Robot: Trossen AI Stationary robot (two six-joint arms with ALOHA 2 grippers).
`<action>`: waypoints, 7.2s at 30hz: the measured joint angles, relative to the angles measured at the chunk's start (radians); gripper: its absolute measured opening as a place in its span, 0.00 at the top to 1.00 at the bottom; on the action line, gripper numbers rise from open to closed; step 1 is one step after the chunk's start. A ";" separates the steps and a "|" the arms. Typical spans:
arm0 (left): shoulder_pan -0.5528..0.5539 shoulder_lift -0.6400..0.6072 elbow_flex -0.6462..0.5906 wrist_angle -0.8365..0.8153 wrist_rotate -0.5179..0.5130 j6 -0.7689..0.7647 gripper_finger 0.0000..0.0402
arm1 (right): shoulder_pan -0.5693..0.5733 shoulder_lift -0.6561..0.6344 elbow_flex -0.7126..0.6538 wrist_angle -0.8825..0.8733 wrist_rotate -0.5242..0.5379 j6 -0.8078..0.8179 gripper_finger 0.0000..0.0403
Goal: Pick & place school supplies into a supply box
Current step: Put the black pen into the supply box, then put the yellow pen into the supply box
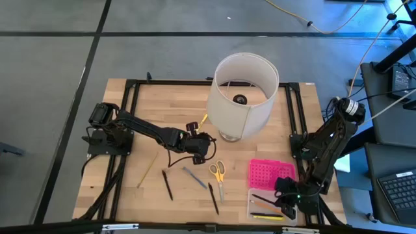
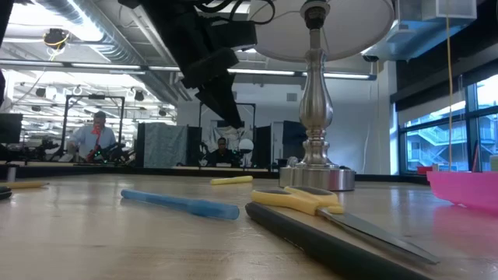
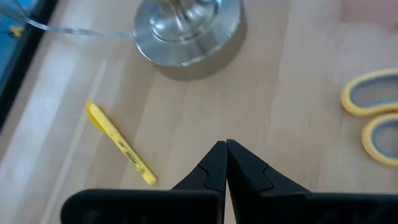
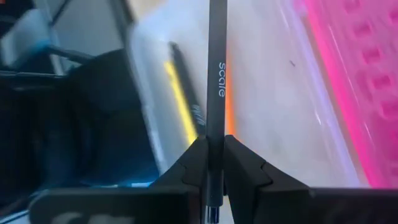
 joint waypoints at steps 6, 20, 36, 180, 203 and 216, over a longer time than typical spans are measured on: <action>0.023 0.000 0.000 0.054 0.001 0.000 0.99 | 0.017 0.097 0.000 -0.013 -0.030 0.102 0.89; 0.117 0.000 0.000 0.084 0.044 -0.045 0.99 | 0.016 0.190 0.001 0.004 -0.053 0.106 0.89; 0.175 0.000 0.000 -0.018 0.043 -0.155 0.67 | 0.016 0.195 0.002 0.004 -0.082 0.107 0.78; -0.089 0.078 0.000 0.634 0.392 0.217 0.88 | -0.420 0.113 0.157 0.267 0.481 -1.235 0.88; -0.085 0.066 0.000 0.577 0.377 0.209 0.70 | -0.411 0.060 0.157 0.068 0.304 -1.062 0.89; -0.062 0.066 0.000 0.526 0.376 0.209 0.71 | -0.215 -0.295 0.158 -0.247 -0.015 -0.524 0.89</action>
